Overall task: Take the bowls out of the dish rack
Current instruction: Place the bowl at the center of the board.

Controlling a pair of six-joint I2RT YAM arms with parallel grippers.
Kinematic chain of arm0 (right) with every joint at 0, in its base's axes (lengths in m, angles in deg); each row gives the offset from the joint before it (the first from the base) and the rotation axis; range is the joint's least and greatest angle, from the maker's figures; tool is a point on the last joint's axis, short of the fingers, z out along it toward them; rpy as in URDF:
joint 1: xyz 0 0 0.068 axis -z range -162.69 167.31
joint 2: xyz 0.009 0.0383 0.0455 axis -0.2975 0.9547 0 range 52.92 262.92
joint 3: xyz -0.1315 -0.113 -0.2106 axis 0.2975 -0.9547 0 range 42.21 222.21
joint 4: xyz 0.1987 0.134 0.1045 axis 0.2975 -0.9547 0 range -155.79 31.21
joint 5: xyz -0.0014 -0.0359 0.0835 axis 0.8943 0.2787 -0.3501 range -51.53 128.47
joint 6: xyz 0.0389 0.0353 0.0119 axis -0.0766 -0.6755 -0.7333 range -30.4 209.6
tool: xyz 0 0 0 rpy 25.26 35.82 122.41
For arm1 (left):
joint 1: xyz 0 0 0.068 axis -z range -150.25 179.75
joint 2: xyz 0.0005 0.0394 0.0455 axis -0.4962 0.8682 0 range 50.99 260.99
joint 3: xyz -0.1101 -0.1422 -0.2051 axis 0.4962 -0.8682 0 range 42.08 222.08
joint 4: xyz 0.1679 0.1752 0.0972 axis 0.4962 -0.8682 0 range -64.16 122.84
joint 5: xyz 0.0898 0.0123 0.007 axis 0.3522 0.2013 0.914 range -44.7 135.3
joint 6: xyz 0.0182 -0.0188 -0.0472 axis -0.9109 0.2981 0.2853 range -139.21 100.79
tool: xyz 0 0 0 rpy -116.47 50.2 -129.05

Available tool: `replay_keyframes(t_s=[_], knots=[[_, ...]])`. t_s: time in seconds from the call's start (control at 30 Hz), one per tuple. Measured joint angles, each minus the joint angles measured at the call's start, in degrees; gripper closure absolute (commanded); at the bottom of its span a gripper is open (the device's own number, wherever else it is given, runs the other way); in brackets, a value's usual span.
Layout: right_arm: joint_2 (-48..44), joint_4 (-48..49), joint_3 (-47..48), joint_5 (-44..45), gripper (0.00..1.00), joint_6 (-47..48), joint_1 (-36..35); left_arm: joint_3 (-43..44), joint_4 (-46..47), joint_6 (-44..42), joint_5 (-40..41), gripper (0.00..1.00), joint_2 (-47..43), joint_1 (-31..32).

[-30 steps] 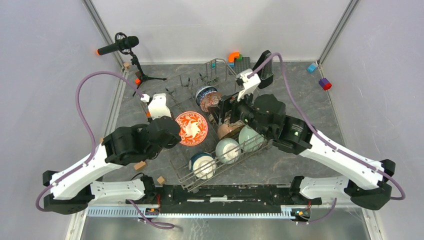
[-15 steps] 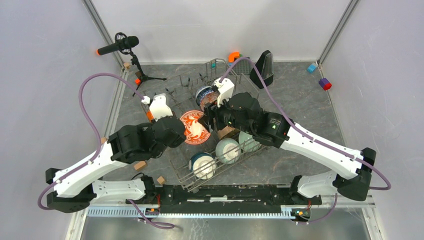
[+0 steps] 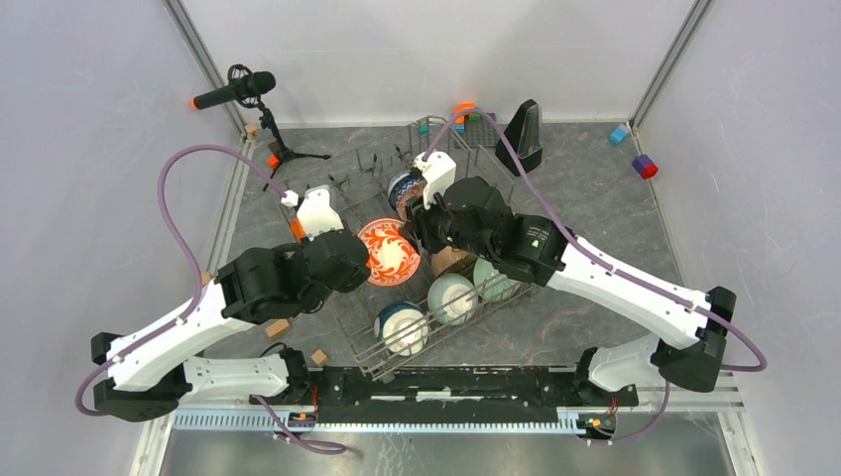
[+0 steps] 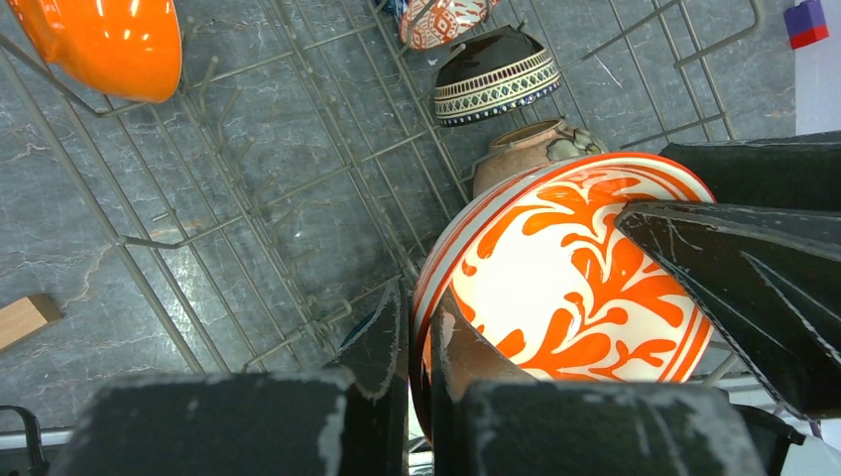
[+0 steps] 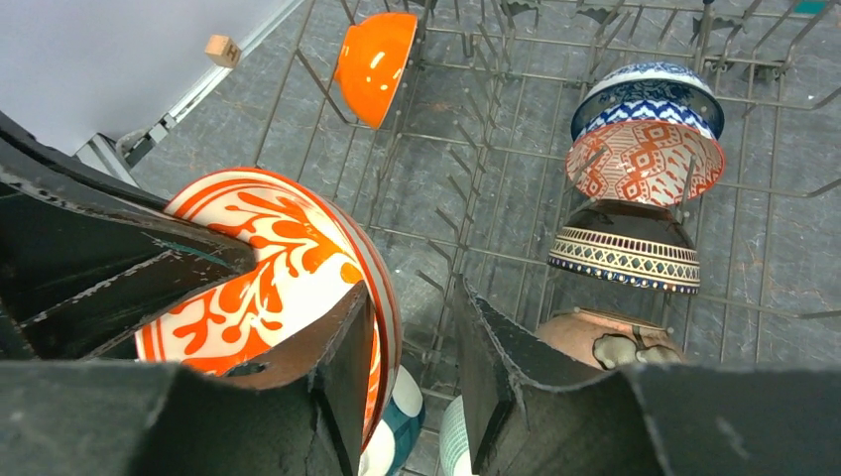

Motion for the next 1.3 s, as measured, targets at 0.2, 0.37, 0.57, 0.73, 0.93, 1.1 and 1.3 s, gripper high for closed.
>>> replay_keyframes(t_s=[0.2, 0.37, 0.57, 0.73, 0.93, 1.1, 1.3], knots=[[1.42, -1.44, 0.94, -0.13, 0.72, 0.81, -0.02, -0.02, 0.04, 0.22, 0.04, 0.98, 0.02, 0.0], [1.79, -1.55, 1.49, -0.94, 0.93, 1.11, -0.31, -0.28, 0.57, 0.31, 0.11, 0.98, 0.02, 0.0], [2.43, -2.82, 1.7, -0.5, 1.0, 2.29, -0.2, -0.83, 1.84, 0.55, 0.52, 0.54, -0.09, 0.0], [2.47, -5.95, 1.73, -0.5, 1.0, 3.3, 0.09, -1.42, 4.81, 0.55, 0.55, 0.17, -2.05, -0.02], [1.9, -8.41, 2.45, 1.05, 1.0, 4.94, 0.57, -2.05, 6.58, -0.7, 0.0, 0.0, -4.94, -0.02], [1.16, -10.47, 6.14, 1.64, 1.0, 6.01, 7.1, -5.07, 9.27, -5.22, 3.45, 0.0, -10.95, 0.0], [1.14, -7.65, 11.65, 2.1, 1.0, 3.02, 24.52, -13.75, 15.67, -14.23, 10.64, 0.0, -23.08, 0.0]])
